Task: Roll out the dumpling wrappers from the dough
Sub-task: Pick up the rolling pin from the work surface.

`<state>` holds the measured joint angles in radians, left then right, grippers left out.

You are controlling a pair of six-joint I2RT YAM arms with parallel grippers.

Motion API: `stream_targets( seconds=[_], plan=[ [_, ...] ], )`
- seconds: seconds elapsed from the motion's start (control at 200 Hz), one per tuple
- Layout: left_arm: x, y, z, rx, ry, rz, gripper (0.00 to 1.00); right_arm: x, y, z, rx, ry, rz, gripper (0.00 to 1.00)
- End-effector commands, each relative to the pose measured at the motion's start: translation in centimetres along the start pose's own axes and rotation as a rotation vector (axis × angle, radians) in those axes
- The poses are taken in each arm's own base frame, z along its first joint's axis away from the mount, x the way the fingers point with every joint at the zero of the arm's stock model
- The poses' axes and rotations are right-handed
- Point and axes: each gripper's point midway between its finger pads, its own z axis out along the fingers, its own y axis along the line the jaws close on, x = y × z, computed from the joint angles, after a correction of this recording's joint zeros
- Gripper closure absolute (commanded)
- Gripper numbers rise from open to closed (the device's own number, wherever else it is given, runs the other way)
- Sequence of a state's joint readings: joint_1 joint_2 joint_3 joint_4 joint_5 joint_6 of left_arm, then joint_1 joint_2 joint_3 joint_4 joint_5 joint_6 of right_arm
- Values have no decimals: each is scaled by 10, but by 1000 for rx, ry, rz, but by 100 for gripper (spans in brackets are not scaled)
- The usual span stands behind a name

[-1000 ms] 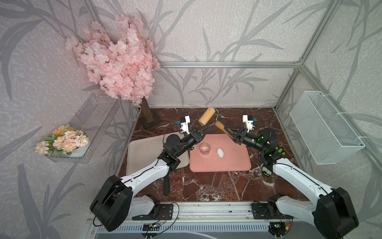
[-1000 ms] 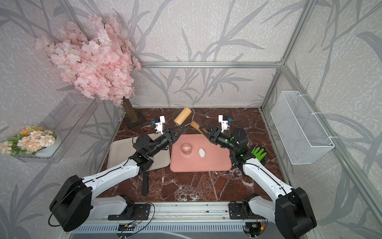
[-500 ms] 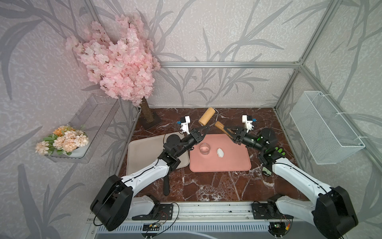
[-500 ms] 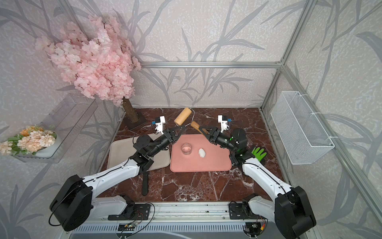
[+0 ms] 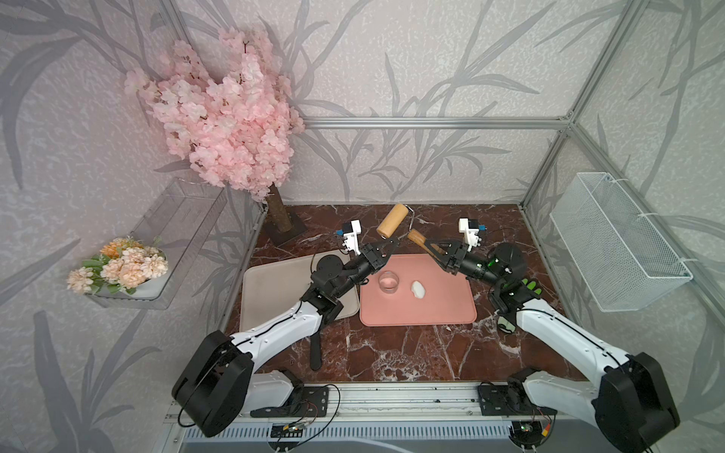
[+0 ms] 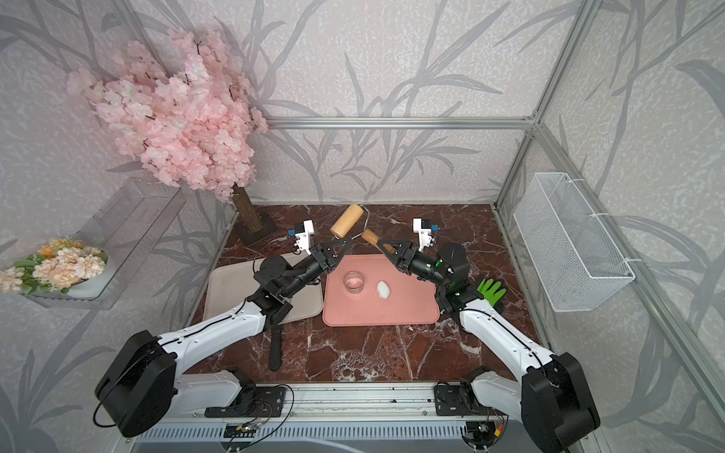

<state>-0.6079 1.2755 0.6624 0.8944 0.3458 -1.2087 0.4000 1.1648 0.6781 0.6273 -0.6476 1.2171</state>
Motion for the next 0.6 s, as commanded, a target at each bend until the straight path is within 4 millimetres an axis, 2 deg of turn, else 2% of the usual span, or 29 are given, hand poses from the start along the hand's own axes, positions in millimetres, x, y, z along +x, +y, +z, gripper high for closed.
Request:
stream_targets(
  seconds=[0.0, 0.05, 0.115, 0.39, 0.47, 0.535, 0.595],
  plan=[
    [-7, -22, -1, 86, -36, 19, 100, -3, 14, 2, -39, 1, -31, 60],
    [-7, -22, -1, 85, -35, 17, 100, -3, 14, 3, -39, 0, -31, 64],
    [-7, -20, -2, 81, -38, 15, 100, -4, 14, 3, -38, -3, -28, 78],
    [-4, -15, -2, 54, -20, 21, 100, -6, 17, 1, -19, -9, -57, 86],
    [-2, -11, 0, 24, -4, 25, 83, -7, 17, -2, -1, -24, -77, 88],
    [1, -6, 1, -5, 13, 34, 60, -10, 18, -6, 17, -41, -96, 89],
    [4, 1, 0, -39, 29, 51, 49, -13, 19, -10, 44, -60, -117, 92]
  ],
)
